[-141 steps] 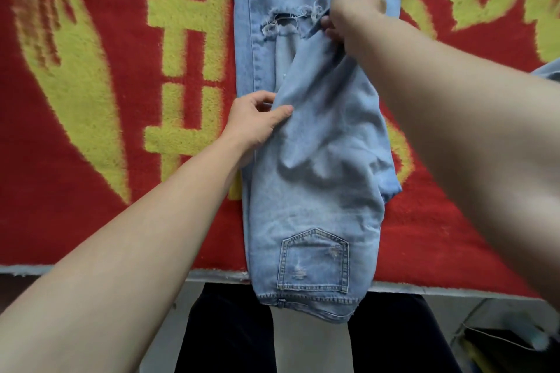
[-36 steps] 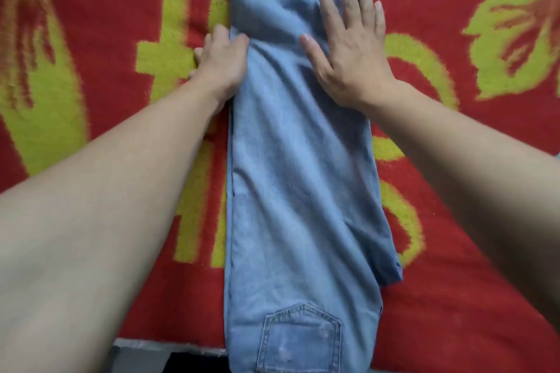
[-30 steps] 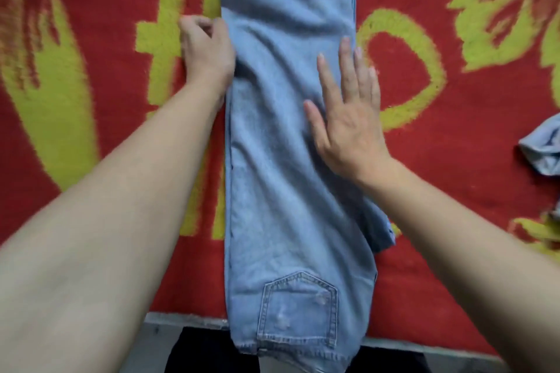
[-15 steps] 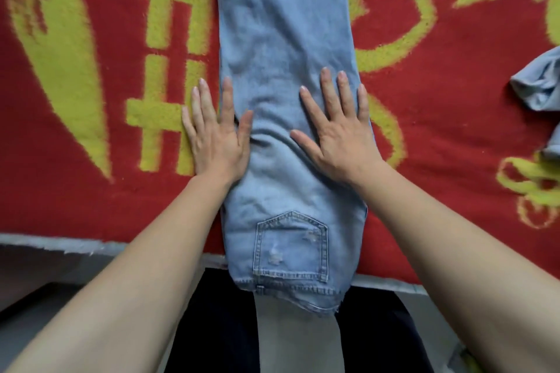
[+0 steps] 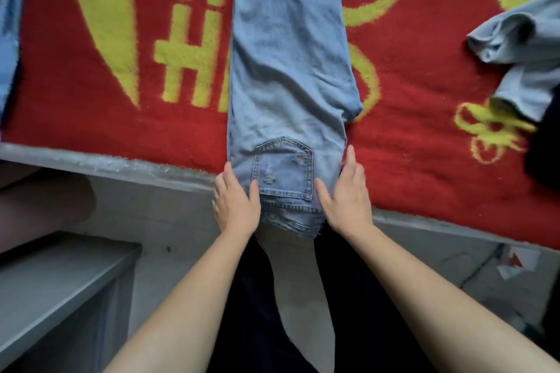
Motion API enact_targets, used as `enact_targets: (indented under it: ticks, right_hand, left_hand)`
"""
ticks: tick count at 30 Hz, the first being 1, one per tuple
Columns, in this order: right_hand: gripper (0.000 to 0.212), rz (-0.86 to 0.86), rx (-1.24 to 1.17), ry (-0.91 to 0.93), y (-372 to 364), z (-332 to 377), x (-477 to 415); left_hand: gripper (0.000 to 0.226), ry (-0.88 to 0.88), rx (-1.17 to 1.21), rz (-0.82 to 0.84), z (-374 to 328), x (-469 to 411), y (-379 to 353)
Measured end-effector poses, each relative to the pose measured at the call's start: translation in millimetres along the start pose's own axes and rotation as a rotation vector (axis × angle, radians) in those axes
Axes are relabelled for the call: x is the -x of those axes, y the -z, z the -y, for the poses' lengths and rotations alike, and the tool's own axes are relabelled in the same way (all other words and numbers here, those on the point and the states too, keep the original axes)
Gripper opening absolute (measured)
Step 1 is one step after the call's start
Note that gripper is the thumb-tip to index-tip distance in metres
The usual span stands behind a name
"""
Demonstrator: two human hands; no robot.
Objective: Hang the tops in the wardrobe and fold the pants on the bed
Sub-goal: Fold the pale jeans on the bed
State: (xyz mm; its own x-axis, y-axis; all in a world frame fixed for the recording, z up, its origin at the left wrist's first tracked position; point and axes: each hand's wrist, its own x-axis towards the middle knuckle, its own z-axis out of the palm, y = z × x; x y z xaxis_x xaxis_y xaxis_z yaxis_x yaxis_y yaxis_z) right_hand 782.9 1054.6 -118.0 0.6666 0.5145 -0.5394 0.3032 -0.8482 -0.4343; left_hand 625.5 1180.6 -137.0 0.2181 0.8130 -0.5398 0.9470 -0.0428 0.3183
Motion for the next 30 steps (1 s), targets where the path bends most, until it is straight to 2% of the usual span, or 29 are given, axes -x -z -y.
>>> enact_targets:
  ticks: [2,4,7,9,12,13,15,18,24,30]
  right_hand:
    - [0.075,0.108,-0.133,-0.179,-10.5,-9.2,10.8]
    - [0.074,0.169,-0.301,-0.325,-24.9,-15.8,21.2]
    - [0.085,0.103,-0.342,-0.306,-46.6,-21.7,36.3]
    - [0.080,0.074,-0.323,-0.274,-55.5,-26.6,41.3]
    - [0.054,0.085,-0.429,-0.346,-58.1,-27.5,48.8]
    - [0.044,0.086,-0.500,-0.379,-57.6,-26.4,53.0]
    - [0.039,0.083,-0.681,-0.439,-55.1,-24.4,64.5]
    - [0.034,0.141,-0.935,-0.496,-52.8,-26.7,86.5]
    - [0.037,0.233,-0.792,-0.466,-72.8,-47.5,128.2]
    - [0.036,0.287,-0.950,-0.486,-50.6,-45.5,159.6]
  left_hand:
    - [0.069,0.169,0.164,0.046,5.7,0.3,-4.0]
    - [0.068,0.287,0.338,0.115,17.0,-3.4,-9.1]
    - [0.073,0.231,0.394,0.170,36.1,-7.7,-16.5]
    - [0.070,0.198,0.384,0.220,51.6,-6.7,-21.4]
    - [0.048,0.184,0.429,0.343,67.0,3.0,-17.6]
    - [0.039,0.232,0.554,0.394,69.2,9.1,-12.4]
    - [0.025,0.319,0.823,0.472,70.2,25.2,0.7]
    - [0.021,0.283,0.874,0.501,73.0,44.0,14.9]
    - [0.020,0.304,0.734,0.447,107.6,85.2,14.2]
    - [0.029,0.368,0.883,0.338,105.8,131.4,30.9]
